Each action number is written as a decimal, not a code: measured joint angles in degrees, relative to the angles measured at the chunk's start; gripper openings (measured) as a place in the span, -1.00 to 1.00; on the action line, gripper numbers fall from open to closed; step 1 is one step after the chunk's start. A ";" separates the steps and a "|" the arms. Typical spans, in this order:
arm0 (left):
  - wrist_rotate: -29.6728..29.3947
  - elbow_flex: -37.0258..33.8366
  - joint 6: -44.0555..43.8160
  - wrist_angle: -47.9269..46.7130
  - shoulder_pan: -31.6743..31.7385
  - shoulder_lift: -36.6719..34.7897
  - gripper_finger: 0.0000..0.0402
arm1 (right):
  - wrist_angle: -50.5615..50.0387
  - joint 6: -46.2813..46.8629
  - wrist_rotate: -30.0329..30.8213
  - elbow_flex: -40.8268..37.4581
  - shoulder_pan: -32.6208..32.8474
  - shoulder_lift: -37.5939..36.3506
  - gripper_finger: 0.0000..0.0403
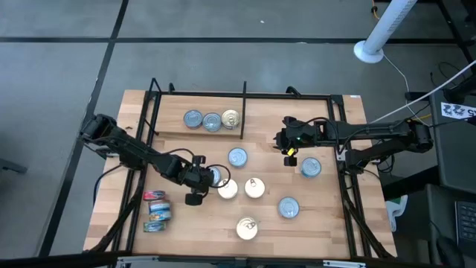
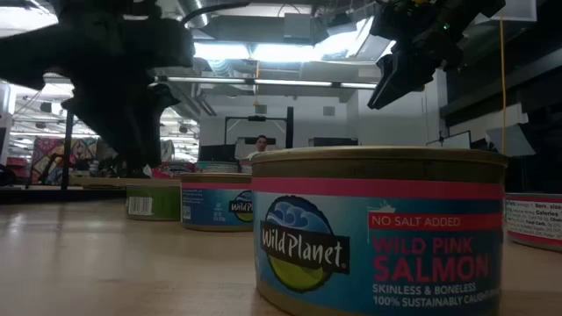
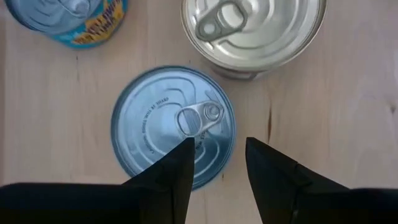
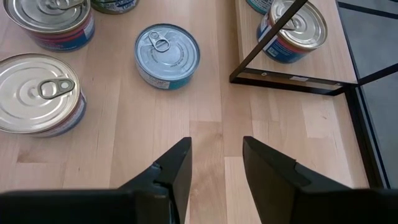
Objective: Stack canned seafood by type on shelf
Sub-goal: Put the top green tuna can on the shelf
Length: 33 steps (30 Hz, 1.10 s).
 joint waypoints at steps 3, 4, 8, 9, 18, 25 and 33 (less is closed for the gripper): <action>0.76 0.00 0.99 0.84 0.00 1.91 -0.31 | 0.00 0.00 -0.01 0.00 -0.01 0.00 -0.29; 0.82 0.00 1.22 1.03 0.00 2.47 -0.31 | 0.00 0.00 -0.01 0.00 -0.01 0.00 -0.29; 0.46 0.02 1.34 1.32 -0.02 4.73 -0.31 | 0.00 0.00 -0.01 0.00 0.00 0.00 -0.29; 0.44 0.09 1.37 1.40 0.00 5.08 -0.31 | -0.01 0.00 -0.01 0.00 0.01 0.00 -0.29; -3.94 0.22 1.43 1.54 -0.03 6.40 -0.42 | 0.00 0.00 -0.01 0.00 0.01 0.00 -0.29; -8.82 0.04 1.40 0.31 0.32 6.57 -0.60 | 0.00 -0.02 -0.01 0.00 -0.01 0.00 -0.29; -9.10 0.02 1.37 -0.17 2.60 6.57 -0.72 | 0.00 -0.02 -0.01 0.00 0.01 0.00 -0.29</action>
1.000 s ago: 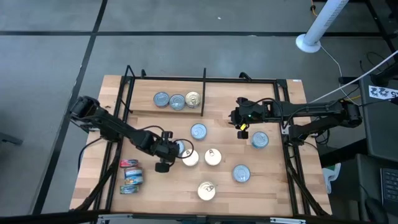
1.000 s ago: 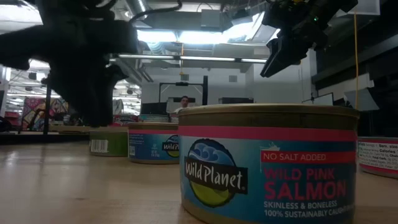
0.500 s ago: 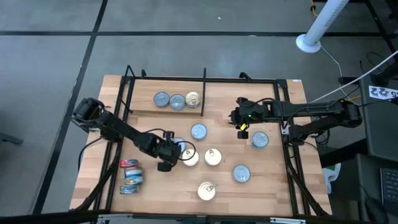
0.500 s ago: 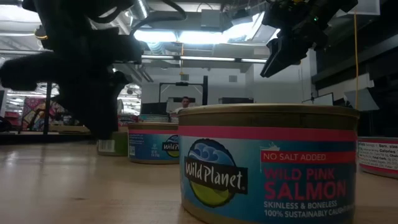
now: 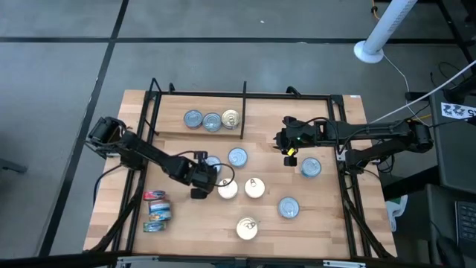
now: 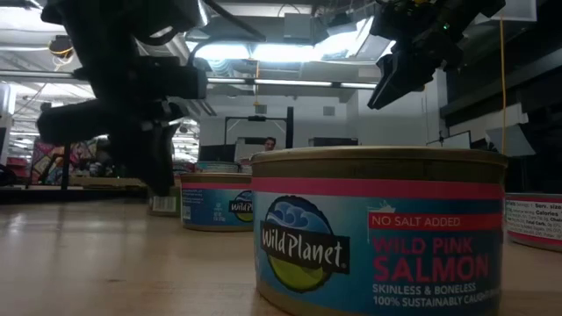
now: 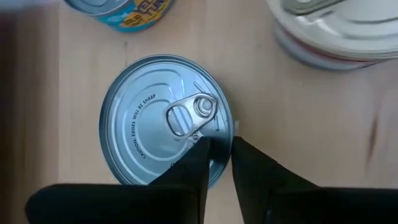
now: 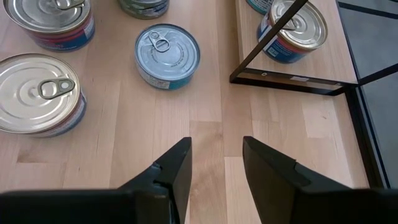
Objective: Stack canned seafood by type on shelf
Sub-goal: Put the top green tuna can on the shelf
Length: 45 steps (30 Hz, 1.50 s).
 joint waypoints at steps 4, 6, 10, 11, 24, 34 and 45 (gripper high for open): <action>-0.35 0.04 -0.22 -1.65 1.18 -0.04 -0.83 | 0.00 0.00 0.00 0.00 -0.01 0.00 -0.29; -0.37 0.09 -0.59 -2.05 1.67 -0.07 -0.90 | 0.00 0.00 0.00 0.00 -0.01 0.00 -0.29; -0.39 0.09 -0.84 -2.11 2.37 -0.09 -0.98 | 0.00 0.00 0.00 0.00 0.01 0.00 -0.29; -0.37 0.09 -1.02 -2.12 2.51 -0.09 -0.98 | 0.00 0.00 0.00 0.00 0.00 0.00 -0.29; 0.53 1.61 -6.14 -6.04 3.53 -0.13 -1.00 | 0.00 -0.02 0.00 0.00 0.01 0.00 -0.29; 0.92 2.21 -8.11 -10.98 3.50 -1.64 -1.00 | -0.02 -0.02 0.00 0.00 -0.01 0.00 -0.29; 0.46 2.25 -10.69 -14.73 3.48 -6.28 -1.00 | -0.03 -0.02 -0.02 0.00 0.00 0.00 -0.29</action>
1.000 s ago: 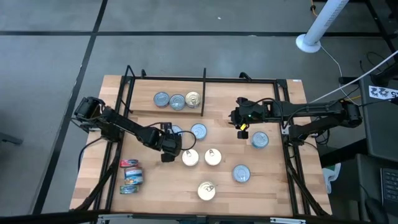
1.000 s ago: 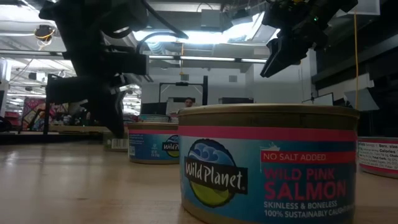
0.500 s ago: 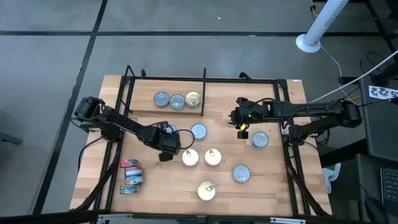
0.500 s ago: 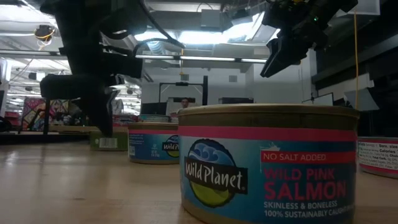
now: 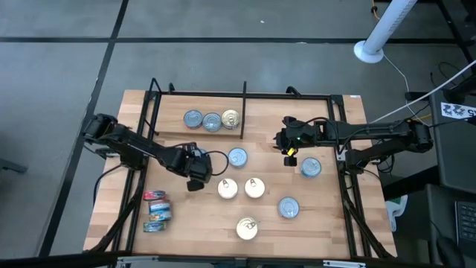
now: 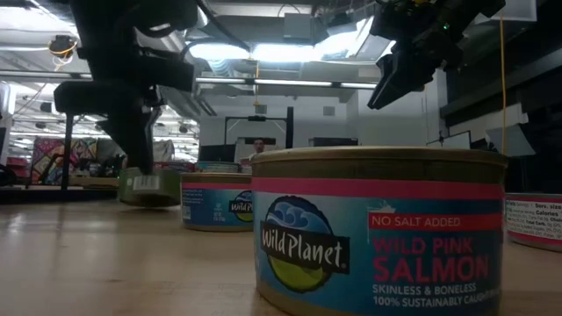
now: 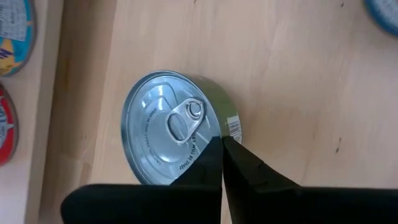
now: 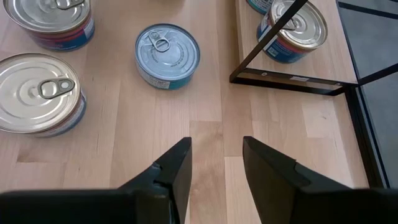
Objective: Stack canned seafood by type on shelf
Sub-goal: Put the top green tuna can on the shelf
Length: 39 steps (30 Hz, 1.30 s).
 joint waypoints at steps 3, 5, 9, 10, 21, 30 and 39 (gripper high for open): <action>-0.18 0.07 0.00 -0.10 0.00 -1.08 -1.00 | -0.02 0.00 0.01 0.00 -0.01 0.00 -0.29; -0.20 0.07 0.00 -0.35 0.00 -1.49 -1.00 | -0.02 0.00 0.00 0.00 0.00 0.00 -0.29; -0.57 0.07 -0.27 -1.36 0.00 -2.76 -1.00 | 0.00 0.00 0.00 0.00 -0.02 0.00 -0.29; -0.64 0.07 -0.37 -1.36 0.00 -2.95 -1.00 | -0.07 0.00 0.00 -0.01 0.00 0.00 -0.29; -1.05 0.11 -2.07 -5.43 0.00 -7.16 -1.00 | -0.07 -0.01 0.00 0.00 -0.01 0.00 -0.29; -4.23 0.11 -4.71 -12.09 0.00 -12.92 -1.00 | 0.03 -0.01 0.02 -0.02 -0.02 0.00 -0.29; -9.11 0.13 -10.47 -24.89 0.40 -17.55 -1.00 | 0.05 0.00 0.00 0.00 -0.02 0.00 -0.29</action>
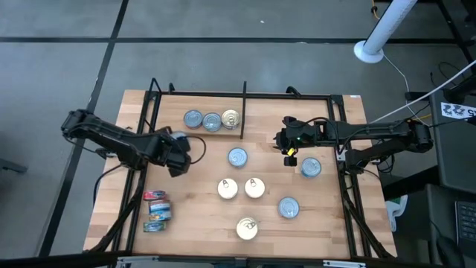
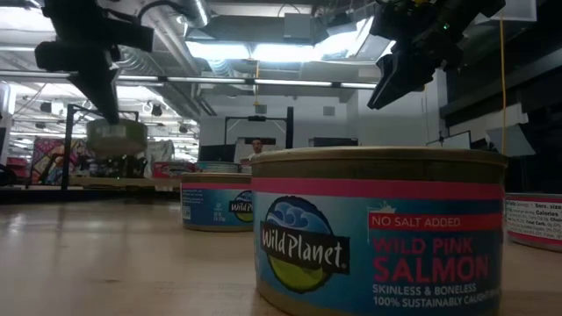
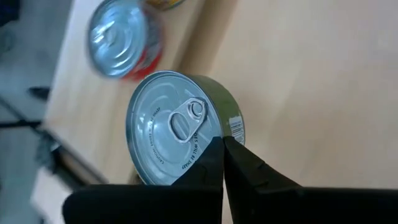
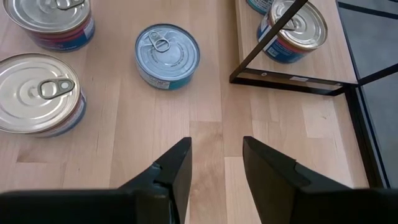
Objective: Stack canned seafood by type on shelf
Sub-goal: Put the top green tuna can on the shelf
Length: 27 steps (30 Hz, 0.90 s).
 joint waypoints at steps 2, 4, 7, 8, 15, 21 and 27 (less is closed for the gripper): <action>-0.72 0.00 -0.79 -2.78 0.72 -0.35 -1.00 | 0.00 -0.03 0.01 -0.02 0.00 0.00 -0.29; -1.46 0.00 -1.33 -5.09 1.81 -0.64 -1.00 | 0.00 -0.20 -0.01 -0.02 0.02 0.00 -0.29; -2.34 -0.01 -1.05 -6.67 4.03 -0.67 -1.00 | 0.02 -0.20 0.01 0.00 0.02 0.00 -0.29; -2.63 -0.18 -0.20 -6.24 4.87 -0.67 -1.00 | 0.02 -0.20 0.01 0.00 0.00 0.00 -0.29; -2.83 -3.04 4.66 -4.43 12.46 -0.63 -1.00 | 0.03 -0.22 0.00 -0.01 0.00 0.00 -0.29; -2.87 -5.20 11.81 2.12 19.18 -0.60 -1.00 | 0.04 -0.22 -0.01 0.00 0.02 0.00 -0.29; -2.46 -6.75 15.02 4.74 26.36 -0.58 -1.00 | 0.04 -0.22 -0.01 0.00 0.00 0.00 -0.29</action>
